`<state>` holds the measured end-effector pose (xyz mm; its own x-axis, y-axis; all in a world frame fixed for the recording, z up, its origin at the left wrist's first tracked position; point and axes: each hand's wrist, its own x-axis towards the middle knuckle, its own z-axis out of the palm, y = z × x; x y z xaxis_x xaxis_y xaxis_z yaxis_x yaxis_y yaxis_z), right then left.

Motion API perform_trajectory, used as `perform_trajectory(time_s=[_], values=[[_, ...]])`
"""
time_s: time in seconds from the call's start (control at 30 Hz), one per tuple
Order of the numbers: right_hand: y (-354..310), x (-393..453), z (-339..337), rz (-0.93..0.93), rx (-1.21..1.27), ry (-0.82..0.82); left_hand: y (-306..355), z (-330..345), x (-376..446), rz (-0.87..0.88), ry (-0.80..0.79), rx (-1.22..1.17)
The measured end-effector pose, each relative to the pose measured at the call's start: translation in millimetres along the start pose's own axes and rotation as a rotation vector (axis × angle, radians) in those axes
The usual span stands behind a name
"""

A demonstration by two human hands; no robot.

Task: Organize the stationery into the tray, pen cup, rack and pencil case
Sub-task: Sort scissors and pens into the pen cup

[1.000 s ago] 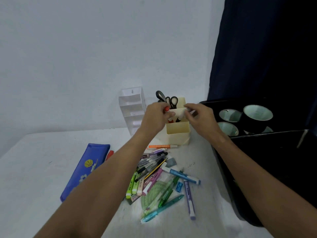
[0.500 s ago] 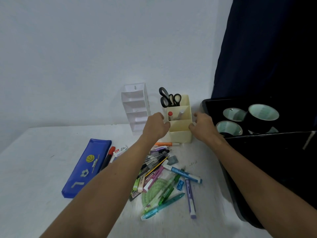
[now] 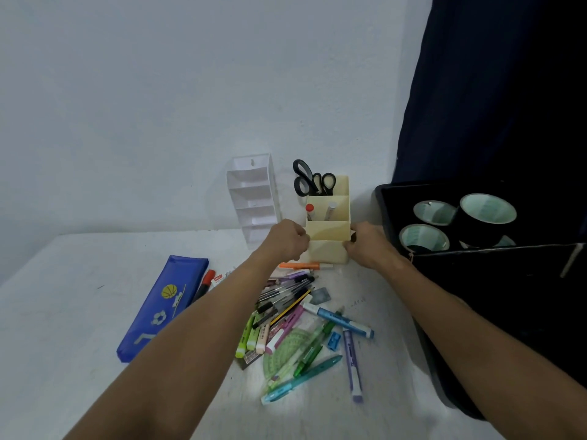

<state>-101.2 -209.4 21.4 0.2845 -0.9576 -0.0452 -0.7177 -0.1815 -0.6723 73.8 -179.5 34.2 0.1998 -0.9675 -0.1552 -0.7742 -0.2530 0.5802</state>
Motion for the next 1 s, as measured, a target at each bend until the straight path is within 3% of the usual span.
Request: perform_trajectory(time_s=[0.2,0.3,0.43,0.6,0.83,1.0], values=[[-7,-5,-6,-0.016,-0.125,0.120,-28,-20,-13,0.036,-0.009,0.159],[-18,-9,-6,-0.097,-0.174,0.001,-46,-41,-24,0.004,-0.018,0.216],[-46,-30,6,-0.378,-0.219,-0.236,-69,-70,-54,-0.027,-0.045,0.268],[-79,-53,26,-0.601,-0.249,-0.432,-107,-95,-103,-0.123,-0.057,0.365],[-114,-54,72,-0.738,-0.284,-0.511,-156,-92,-151,-0.301,-0.109,0.509],[-121,-32,119,-0.712,-0.411,-0.482,-173,-69,-171,-0.347,-0.155,0.282]])
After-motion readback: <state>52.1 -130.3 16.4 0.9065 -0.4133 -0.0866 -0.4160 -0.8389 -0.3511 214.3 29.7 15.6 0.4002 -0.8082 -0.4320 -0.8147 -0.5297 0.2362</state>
